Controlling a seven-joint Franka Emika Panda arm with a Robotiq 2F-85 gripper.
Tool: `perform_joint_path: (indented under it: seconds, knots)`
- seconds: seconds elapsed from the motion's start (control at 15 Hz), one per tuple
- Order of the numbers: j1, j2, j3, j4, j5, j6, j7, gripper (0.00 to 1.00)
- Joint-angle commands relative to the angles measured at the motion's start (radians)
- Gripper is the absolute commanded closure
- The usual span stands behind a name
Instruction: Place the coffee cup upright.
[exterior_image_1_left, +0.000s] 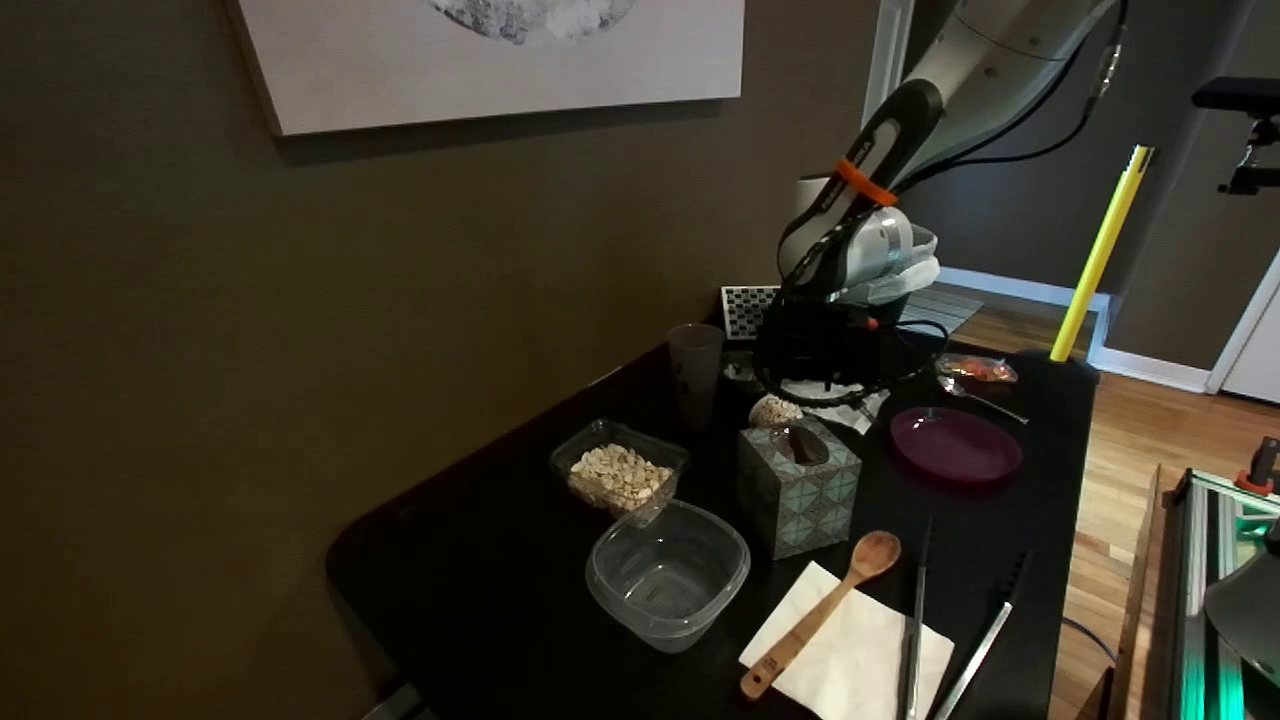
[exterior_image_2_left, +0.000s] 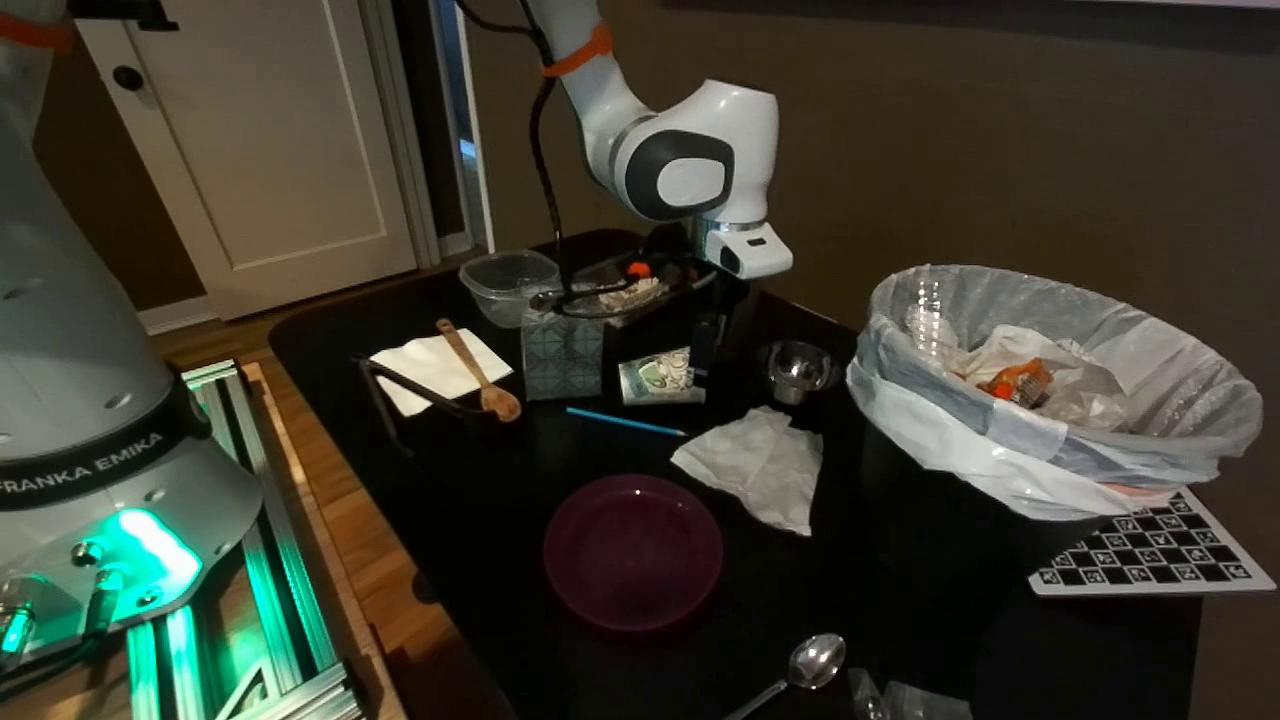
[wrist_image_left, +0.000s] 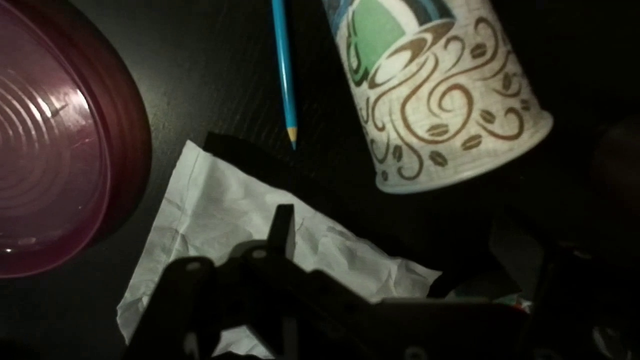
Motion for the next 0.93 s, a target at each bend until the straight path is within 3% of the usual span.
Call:
perform_joint_path:
  seconds: [0.0,0.13,0.73,0.87]
  knots:
    - [-0.05,0.057,0.045,0.085,0.048,-0.098,-0.03,0.0]
    - [-0.065,0.068,0.055,0.107,0.06,-0.138,-0.038,0.28]
    - [-0.088,0.105,0.053,0.172,0.075,-0.235,-0.028,0.98]
    - [-0.089,0.104,0.052,0.174,0.074,-0.245,-0.027,1.0]
